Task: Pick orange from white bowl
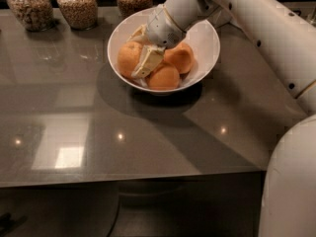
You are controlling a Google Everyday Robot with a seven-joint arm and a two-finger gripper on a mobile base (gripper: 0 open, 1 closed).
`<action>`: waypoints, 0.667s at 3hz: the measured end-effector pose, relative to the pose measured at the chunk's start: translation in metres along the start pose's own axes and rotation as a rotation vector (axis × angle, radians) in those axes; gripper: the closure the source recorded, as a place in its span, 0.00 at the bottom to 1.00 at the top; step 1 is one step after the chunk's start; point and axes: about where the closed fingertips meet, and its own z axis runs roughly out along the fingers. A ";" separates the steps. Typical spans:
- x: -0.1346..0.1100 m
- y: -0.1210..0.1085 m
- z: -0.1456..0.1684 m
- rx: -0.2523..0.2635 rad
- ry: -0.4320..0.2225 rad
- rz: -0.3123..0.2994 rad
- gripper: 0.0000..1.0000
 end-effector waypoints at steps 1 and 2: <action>-0.011 0.004 -0.018 0.047 -0.030 0.003 1.00; -0.025 0.011 -0.043 0.107 -0.072 0.001 1.00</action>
Offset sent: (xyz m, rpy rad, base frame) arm -0.0339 -0.0340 0.0811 0.1810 -0.1016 -0.0973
